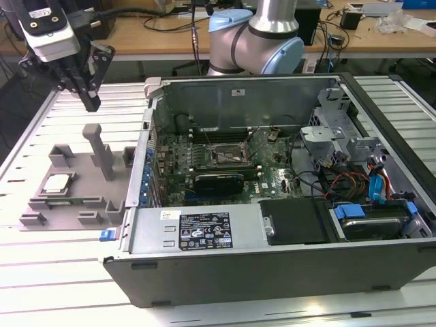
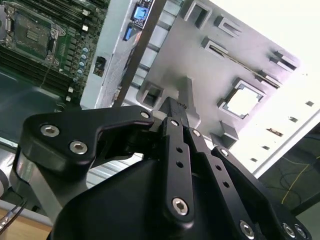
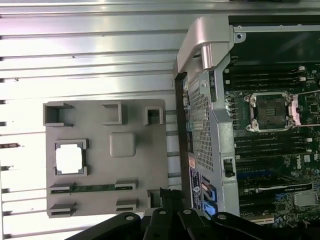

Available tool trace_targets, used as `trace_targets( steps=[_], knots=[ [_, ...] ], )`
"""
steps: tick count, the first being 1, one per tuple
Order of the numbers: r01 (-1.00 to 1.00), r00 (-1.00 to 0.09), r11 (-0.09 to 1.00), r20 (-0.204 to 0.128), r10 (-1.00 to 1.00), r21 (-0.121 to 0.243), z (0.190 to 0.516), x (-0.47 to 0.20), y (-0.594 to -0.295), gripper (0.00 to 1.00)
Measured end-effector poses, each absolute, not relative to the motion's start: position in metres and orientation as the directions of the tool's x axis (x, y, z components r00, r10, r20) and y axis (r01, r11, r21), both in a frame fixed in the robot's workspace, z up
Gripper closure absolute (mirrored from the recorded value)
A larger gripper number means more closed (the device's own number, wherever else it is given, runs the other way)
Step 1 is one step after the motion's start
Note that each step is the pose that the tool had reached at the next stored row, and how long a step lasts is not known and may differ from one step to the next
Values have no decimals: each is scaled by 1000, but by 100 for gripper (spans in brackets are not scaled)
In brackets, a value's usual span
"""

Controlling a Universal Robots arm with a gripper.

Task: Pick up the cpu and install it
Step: 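Reach for the cpu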

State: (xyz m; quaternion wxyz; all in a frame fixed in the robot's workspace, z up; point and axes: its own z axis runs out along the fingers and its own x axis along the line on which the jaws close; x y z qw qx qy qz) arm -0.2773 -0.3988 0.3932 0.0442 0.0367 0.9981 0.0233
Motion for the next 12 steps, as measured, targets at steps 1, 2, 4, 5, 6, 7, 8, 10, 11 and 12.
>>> trace_targets(
  steps=[1, 2, 4, 5, 6, 7, 8, 10, 11, 12],
  knots=[
    [71, -993, 996, -88, 75, 50, 393, -282, -399, 89],
    [71, -993, 996, -89, 75, 50, 393, -285, -399, 89],
    [71, -993, 996, -90, 75, 50, 393, -291, -399, 89],
    [71, -993, 996, -91, 75, 50, 393, -294, -399, 89],
    [71, -993, 996, -91, 75, 50, 393, -296, -399, 89],
    [71, -993, 996, -92, 75, 50, 393, -299, -399, 89],
    [71, -993, 996, -92, 75, 50, 393, -303, -399, 89],
    [71, -993, 996, -93, 75, 50, 392, -310, -399, 89],
    [71, -993, 996, -93, 75, 50, 392, -313, -399, 89],
    [71, -993, 996, -93, 75, 50, 392, -314, -399, 89]
  ],
)
